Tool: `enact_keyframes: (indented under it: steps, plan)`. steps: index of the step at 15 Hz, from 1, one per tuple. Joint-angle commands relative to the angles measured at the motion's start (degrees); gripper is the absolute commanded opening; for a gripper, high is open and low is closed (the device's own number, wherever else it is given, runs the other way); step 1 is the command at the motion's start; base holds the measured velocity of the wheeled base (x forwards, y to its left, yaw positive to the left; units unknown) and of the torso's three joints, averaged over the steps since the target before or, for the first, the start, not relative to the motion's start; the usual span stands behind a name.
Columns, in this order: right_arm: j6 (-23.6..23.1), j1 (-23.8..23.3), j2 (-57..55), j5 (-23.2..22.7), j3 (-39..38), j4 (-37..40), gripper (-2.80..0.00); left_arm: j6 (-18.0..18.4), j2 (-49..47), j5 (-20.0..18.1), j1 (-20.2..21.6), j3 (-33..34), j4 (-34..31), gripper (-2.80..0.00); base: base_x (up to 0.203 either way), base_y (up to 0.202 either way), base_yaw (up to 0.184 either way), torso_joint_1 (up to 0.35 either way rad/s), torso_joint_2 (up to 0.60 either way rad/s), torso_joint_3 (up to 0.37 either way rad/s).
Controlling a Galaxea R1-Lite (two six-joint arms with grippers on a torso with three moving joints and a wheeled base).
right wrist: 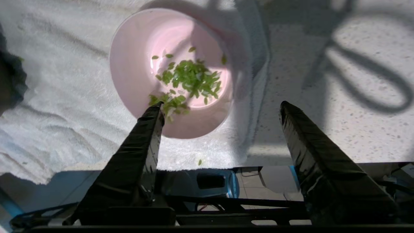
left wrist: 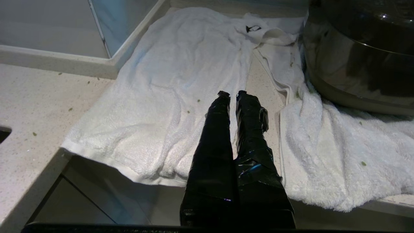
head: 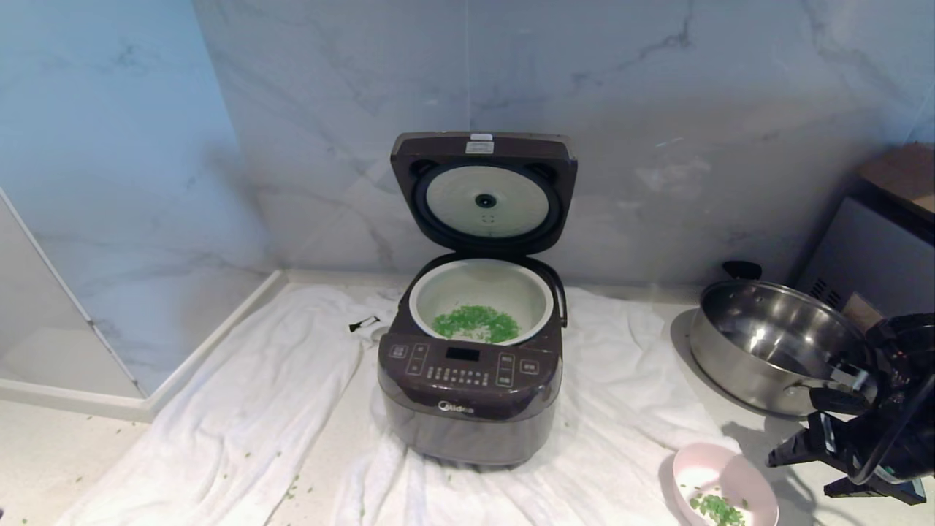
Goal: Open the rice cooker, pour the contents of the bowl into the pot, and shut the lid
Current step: Pick up the bowl on the table
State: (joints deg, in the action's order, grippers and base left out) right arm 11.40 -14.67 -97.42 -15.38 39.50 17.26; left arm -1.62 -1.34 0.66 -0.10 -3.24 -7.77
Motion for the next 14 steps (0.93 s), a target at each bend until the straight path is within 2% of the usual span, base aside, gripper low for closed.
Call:
enact_keyframes:
  steps: [1,3,7,14]
  plan:
    - [0.0,2.8,-0.9,-0.4,-0.7,0.1,0.00,0.0,0.0,0.0,0.0,0.0,-0.1,-2.80,0.000,0.000,0.000,0.000,0.00,0.000]
    - [-0.1,4.8,-2.6,-0.3,-1.8,-1.4,0.00,0.0,0.0,0.0,0.0,0.0,-0.1,-2.80,0.000,0.000,0.000,0.000,0.00,0.000]
    - [-3.6,3.4,-9.7,0.3,-4.3,-8.7,0.00,0.0,0.0,0.0,0.0,0.0,-0.1,-2.80,0.000,0.000,0.000,0.000,0.00,0.000]
    - [-4.8,3.4,-15.5,1.4,-5.2,-18.1,0.00,0.0,0.0,0.0,0.0,0.0,-0.1,-2.80,0.000,0.000,0.000,0.000,0.00,0.000]
